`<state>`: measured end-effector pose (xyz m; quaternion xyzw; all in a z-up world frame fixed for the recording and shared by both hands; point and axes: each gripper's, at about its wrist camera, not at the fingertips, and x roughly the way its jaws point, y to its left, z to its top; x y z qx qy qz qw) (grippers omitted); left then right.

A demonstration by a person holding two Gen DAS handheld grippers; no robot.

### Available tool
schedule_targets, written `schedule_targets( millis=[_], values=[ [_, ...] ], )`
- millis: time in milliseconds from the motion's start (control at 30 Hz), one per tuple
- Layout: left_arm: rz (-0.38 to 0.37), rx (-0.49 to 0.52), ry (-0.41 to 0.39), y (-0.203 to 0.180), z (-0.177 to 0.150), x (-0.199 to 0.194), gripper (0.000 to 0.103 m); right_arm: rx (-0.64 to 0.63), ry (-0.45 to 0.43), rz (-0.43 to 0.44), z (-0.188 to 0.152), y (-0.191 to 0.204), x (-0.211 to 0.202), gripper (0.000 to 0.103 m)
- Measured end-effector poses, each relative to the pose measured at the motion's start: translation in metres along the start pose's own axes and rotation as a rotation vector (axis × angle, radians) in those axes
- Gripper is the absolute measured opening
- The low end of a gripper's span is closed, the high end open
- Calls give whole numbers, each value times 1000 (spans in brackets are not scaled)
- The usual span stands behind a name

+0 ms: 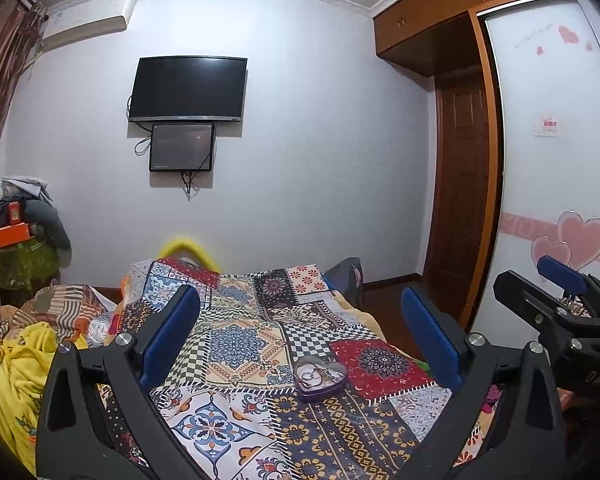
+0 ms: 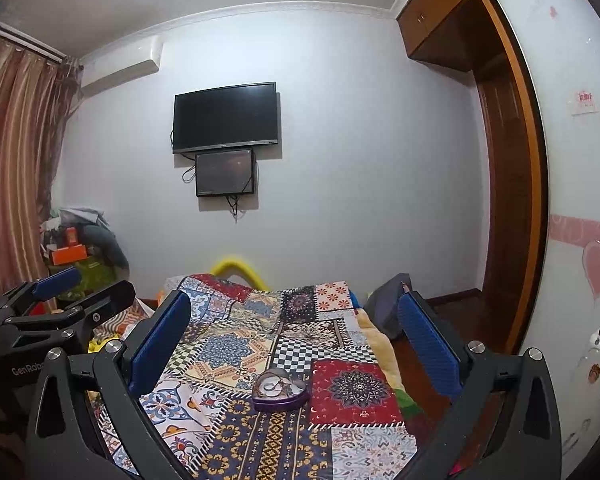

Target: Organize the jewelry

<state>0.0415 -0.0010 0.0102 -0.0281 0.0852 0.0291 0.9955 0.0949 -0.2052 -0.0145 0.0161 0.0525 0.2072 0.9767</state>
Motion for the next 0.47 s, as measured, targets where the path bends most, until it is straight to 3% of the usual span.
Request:
schedule_targets(
  millis=[467],
  values=[
    [1, -19, -15, 3, 1, -4, 101, 3, -5, 4, 0, 0, -2, 103]
  ],
)
